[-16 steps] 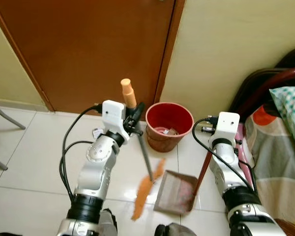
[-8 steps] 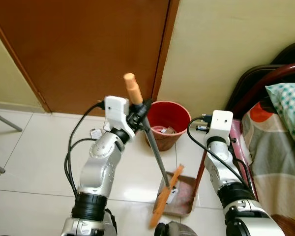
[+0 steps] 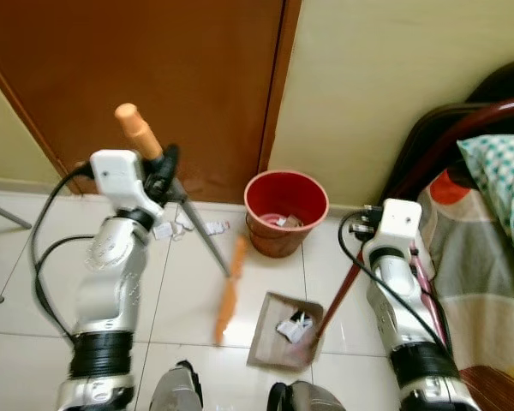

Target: Sweep floor

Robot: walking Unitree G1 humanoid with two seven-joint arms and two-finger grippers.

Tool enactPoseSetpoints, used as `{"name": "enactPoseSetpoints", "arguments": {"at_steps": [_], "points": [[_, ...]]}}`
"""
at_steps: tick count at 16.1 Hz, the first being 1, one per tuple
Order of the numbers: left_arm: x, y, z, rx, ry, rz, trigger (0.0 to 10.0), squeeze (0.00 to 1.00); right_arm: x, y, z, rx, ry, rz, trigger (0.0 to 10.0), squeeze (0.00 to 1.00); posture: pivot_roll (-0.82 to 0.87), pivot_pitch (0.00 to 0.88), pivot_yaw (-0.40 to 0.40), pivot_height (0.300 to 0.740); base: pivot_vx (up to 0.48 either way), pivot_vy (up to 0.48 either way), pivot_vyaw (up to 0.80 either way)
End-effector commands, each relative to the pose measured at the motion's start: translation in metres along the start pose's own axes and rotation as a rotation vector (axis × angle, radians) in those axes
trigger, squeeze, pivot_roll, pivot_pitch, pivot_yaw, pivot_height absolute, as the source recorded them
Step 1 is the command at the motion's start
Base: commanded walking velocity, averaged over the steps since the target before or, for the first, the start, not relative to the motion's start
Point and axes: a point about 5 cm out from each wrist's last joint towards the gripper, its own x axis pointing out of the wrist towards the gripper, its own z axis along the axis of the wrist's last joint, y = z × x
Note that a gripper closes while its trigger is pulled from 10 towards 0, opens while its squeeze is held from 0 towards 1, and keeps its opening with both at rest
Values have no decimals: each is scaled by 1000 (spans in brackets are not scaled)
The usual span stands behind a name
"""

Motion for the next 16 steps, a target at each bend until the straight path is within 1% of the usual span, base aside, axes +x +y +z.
{"name": "enactPoseSetpoints", "arguments": {"at_steps": [1, 2, 3, 4, 6, 8, 11, 13, 16], "points": [[-5, 0, 4, 19, -21, -17, 10000, 0, -3, -11, 1, 1, -2, -14, 10000, 0, 46, 154, -78, 740, 0, 0, 0], [-13, 5, -3, 38, 9, -13, 10000, 0, -9, -15, 0, 21, -5, -13, 10000, 0, 44, 143, -77, 740, 0, 0, 0], [-25, 9, -16, 45, 67, -13, 10000, 0, -16, -19, -1, 52, -11, 3, 10000, 0, 40, 130, -74, 740, 0, 0, 0], [-34, 8, -26, 59, 112, -31, 10000, 0, -20, -19, -1, 67, -16, 16, 10000, 0, 38, 121, -69, 740, 0, 0, 0], [-51, 5, -45, 97, 182, -80, 10000, 0, -26, -20, 1, 54, -33, 36, 10000, 0, 29, 93, -59, 740, 0, 0, 0], [-58, 2, -51, 106, 202, -98, 10000, 0, -28, -22, -1, 80, -14, 25, 10000, 0, 27, 85, -56, 740, 0, 0, 0], [-58, -1, -53, 106, 202, -109, 10000, 0, -29, -22, -2, 81, -10, 30, 10000, 0, 27, 69, -52, 740, 0, 326, -594], [-53, -1, -51, 113, 185, -113, 10000, 0, -26, -17, 3, 78, -23, 49, 10000, 0, 23, 60, -42, 740, 0, 332, 0], [-52, -1, -49, 119, 174, -115, 10000, 0, -19, -9, 11, 82, -45, 72, 10000, 0, 23, 60, -40, 740, 277, 340, 0]]}}
